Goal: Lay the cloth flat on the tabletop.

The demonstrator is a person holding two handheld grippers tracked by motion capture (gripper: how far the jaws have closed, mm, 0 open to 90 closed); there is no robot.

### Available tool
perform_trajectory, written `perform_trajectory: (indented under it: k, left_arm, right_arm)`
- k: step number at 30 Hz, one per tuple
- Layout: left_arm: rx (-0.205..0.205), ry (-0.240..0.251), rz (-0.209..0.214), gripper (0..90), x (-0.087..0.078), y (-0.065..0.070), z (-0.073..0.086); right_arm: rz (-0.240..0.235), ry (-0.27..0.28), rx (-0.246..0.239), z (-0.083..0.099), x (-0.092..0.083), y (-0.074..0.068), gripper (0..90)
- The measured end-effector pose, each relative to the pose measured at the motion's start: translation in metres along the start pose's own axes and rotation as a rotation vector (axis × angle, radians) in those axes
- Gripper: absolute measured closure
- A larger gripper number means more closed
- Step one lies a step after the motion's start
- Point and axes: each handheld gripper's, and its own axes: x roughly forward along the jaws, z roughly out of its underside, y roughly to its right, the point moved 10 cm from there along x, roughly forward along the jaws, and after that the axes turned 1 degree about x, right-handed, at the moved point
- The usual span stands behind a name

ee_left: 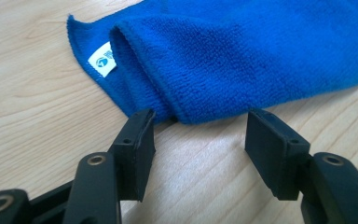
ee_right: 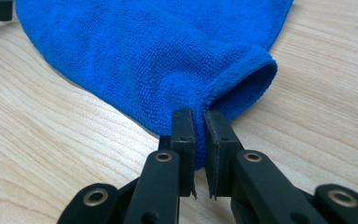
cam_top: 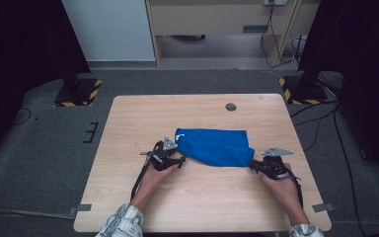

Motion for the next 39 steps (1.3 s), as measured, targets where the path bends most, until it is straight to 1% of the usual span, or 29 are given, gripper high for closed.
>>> perform_trajectory:
  k: [1, 3, 5, 6, 7, 8, 9, 10, 11, 12, 13, 14, 15, 17, 19, 20, 22, 24, 25, 26, 29, 31, 32, 34, 35, 36, 37, 38, 39]
  left_arm:
    - [0.000, 0.000, 0.000, 42.4, 0.000, 0.000, 0.000]
    - [-0.008, 0.003, 0.013, 44.1, 0.002, 0.001, -0.003]
    - [-0.009, 0.006, 0.016, 50.6, 0.003, 0.001, -0.003]
    - [-0.003, 0.006, 0.019, 53.2, 0.004, 0.002, -0.004]
    - [0.011, 0.005, 0.015, 53.2, 0.005, 0.003, -0.005]
    - [0.018, 0.005, 0.009, 58.0, 0.005, 0.003, -0.005]
    - [0.017, 0.006, 0.010, 62.5, 0.005, 0.003, -0.005]
    - [0.011, 0.008, 0.013, 69.7, 0.006, 0.004, -0.006]
    - [0.011, 0.008, 0.014, 69.7, 0.007, 0.004, -0.007]
    - [0.016, 0.008, 0.012, 72.7, 0.007, 0.004, -0.007]
    - [0.003, 0.020, 0.015, 78.4, 0.007, 0.004, -0.009]
    - [0.005, 0.029, 0.019, 81.5, 0.007, 0.005, -0.010]
    - [0.014, 0.028, 0.009, 82.8, 0.006, 0.005, -0.010]
    - [0.021, 0.027, 0.005, 83.4, 0.004, 0.006, -0.011]
    - [0.013, 0.037, 0.008, 83.3, -0.002, 0.007, -0.013]
    - [-0.001, 0.047, 0.016, 83.3, -0.006, 0.008, -0.016]
    - [-0.012, 0.067, 0.031, 83.0, -0.017, 0.010, -0.020]
    - [-0.004, 0.069, 0.040, 82.8, -0.027, 0.014, -0.023]
    - [-0.004, 0.070, 0.051, 82.7, -0.032, 0.016, -0.024]
    - [-0.008, 0.071, 0.062, 82.6, -0.040, 0.018, -0.025]
    - [-0.021, 0.065, 0.075, 82.6, -0.044, 0.018, -0.025]
    - [-0.037, 0.035, 0.075, 82.6, -0.037, 0.013, -0.022]
    - [-0.048, 0.005, 0.075, 82.5, -0.024, 0.007, -0.020]
    - [-0.076, 0.007, 0.090, 81.8, -0.013, 0.002, -0.022]
    - [-0.076, 0.007, 0.090, 81.7, -0.013, 0.002, -0.022]
    - [-0.082, 0.013, 0.088, 81.7, -0.009, 0.001, -0.024]
    - [-0.088, 0.012, 0.081, 79.8, -0.001, -0.003, -0.028]
    - [-0.088, 0.012, 0.081, 78.4, -0.001, -0.003, -0.028]
    - [-0.090, 0.019, 0.081, 76.6, 0.003, -0.005, -0.029]
  right_arm:
    - [0.000, 0.000, 0.000, 0.000, 0.000, 0.000, 83.4]
    - [0.000, 0.003, 0.000, -0.001, -0.001, 0.000, 83.4]
    - [0.000, 0.008, -0.001, -0.001, -0.002, 0.000, 83.4]
    - [-0.003, 0.014, -0.003, -0.002, -0.004, -0.001, 83.5]
    - [-0.003, 0.014, -0.003, -0.002, -0.004, -0.001, 83.5]
    - [-0.003, 0.017, 0.003, -0.003, -0.004, -0.001, 83.6]
    - [-0.005, 0.019, 0.005, -0.003, -0.005, -0.001, 83.6]
    - [-0.005, 0.024, 0.002, -0.004, -0.006, -0.002, 83.7]
    - [-0.005, 0.024, 0.002, -0.004, -0.006, -0.002, 83.7]
    - [-0.007, 0.026, 0.002, -0.004, -0.006, -0.002, 83.7]
    - [-0.007, 0.033, -0.007, -0.005, -0.006, -0.002, 83.9]
    - [-0.008, 0.033, -0.006, -0.005, -0.006, -0.002, 84.0]
    - [-0.009, 0.035, -0.007, -0.006, -0.006, -0.003, 84.1]
    - [-0.008, 0.036, -0.005, -0.006, -0.007, -0.003, 84.2]
    - [-0.010, 0.045, -0.006, -0.008, -0.009, -0.004, 84.3]
    - [-0.010, 0.045, -0.006, -0.008, -0.009, -0.004, 84.3]
    - [-0.016, 0.066, 0.004, -0.013, -0.014, -0.005, 84.3]
    - [-0.021, 0.068, 0.001, -0.013, -0.017, -0.006, 84.2]
    - [-0.025, 0.082, 0.003, -0.015, -0.022, -0.010, 84.2]
    - [-0.029, 0.087, 0.002, -0.016, -0.024, -0.012, 84.2]
    - [-0.033, 0.088, -0.007, -0.016, -0.029, -0.015, 84.1]
    - [-0.036, 0.084, 0.005, -0.014, -0.029, -0.016, 84.1]
    - [-0.035, 0.075, 0.006, -0.013, -0.026, -0.015, 84.1]
    - [-0.027, 0.054, 0.015, -0.010, -0.019, -0.013, 84.0]
    - [-0.027, 0.054, 0.015, -0.010, -0.019, -0.013, 84.0]
    - [-0.022, 0.048, 0.007, -0.009, -0.015, -0.010, 84.0]
    - [-0.003, 0.035, 0.016, -0.009, -0.007, -0.005, 83.8]
    - [0.007, 0.025, 0.014, -0.008, -0.004, -0.002, 83.7]
    - [0.021, 0.020, 0.019, -0.007, 0.000, 0.002, 83.6]
